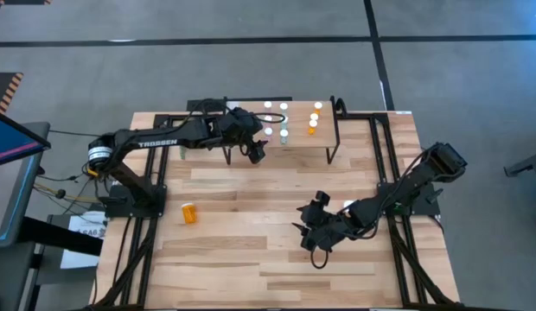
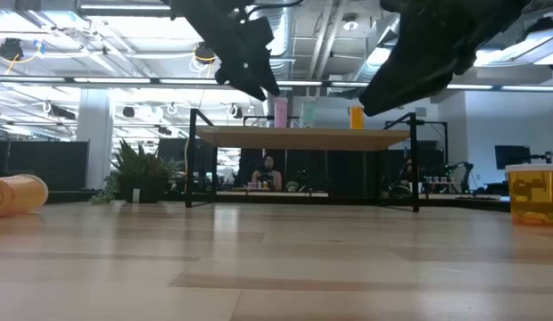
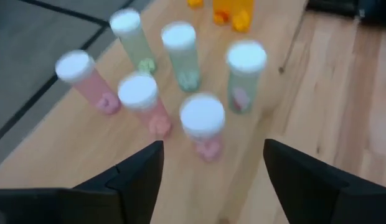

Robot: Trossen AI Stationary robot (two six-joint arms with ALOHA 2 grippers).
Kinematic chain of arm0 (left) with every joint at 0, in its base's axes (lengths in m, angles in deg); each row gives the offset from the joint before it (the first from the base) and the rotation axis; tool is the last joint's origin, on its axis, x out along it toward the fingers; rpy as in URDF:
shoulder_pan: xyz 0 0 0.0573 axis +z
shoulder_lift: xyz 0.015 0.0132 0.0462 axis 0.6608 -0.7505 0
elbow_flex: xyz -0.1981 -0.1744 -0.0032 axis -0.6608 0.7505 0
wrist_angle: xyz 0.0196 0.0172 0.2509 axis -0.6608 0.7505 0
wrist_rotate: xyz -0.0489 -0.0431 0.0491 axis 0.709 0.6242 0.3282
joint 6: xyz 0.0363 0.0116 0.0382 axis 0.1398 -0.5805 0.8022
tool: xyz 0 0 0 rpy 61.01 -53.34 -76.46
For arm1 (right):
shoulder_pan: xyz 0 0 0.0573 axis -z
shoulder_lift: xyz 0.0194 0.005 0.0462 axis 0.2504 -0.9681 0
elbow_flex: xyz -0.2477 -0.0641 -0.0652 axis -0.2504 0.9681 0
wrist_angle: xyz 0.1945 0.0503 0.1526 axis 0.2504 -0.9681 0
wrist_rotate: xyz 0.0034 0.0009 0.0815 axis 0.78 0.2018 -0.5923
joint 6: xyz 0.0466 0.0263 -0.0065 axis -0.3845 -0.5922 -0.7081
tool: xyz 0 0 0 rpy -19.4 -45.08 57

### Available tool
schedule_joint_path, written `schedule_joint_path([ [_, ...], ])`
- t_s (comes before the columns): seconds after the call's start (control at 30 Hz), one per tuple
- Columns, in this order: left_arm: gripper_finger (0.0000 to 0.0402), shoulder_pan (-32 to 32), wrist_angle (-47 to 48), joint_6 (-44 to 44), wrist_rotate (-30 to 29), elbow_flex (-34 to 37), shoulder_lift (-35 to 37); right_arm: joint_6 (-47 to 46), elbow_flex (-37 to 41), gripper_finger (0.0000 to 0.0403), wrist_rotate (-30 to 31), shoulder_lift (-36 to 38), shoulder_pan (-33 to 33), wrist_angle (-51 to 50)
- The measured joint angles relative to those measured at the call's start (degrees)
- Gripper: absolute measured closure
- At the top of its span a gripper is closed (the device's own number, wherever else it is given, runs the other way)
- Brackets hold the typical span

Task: Pick and place medicine bottles onto shelf by color
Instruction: Put the left big orange pill bottle on the shelf

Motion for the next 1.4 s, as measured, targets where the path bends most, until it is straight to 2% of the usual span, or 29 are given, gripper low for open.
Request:
schedule_joint_path([
  [0.3,0.0131,-3.19,4.77,0.63,-1.52,0.96,5.05,0.37,0.00,0.0149,-0.84,0.00,0.00,1.38],
  [0.53,0.0132,-8.75,3.99,0.24,-8.46,7.64,13.46,0.37,0.00,0.0149,-0.96,0.00,-0.89,1.24],
  [0.63,0.0132,-10.88,2.34,-3.30,-8.56,12.37,18.62,0.37,0.00,0.0149,-0.96,0.00,-1.25,1.08],
  [0.73,0.0132,-13.58,2.50,-7.75,-5.93,16.94,23.32,0.37,0.00,0.0149,-0.94,0.00,-1.51,1.03],
  [0.9,0.0132,-19.15,10.98,-19.23,-2.97,21.48,28.54,0.39,0.00,0.0149,-0.92,0.00,-1.38,1.11],
  [1.1,0.0132,-25.15,21.42,-33.31,-6.62,23.81,28.20,0.40,0.00,0.0149,-0.90,0.00,-1.36,0.99],
  [1.4,0.0132,-29.50,12.42,-34.19,-6.47,28.81,22.98,0.37,0.00,0.0149,-0.87,0.00,-1.46,-0.10],
])
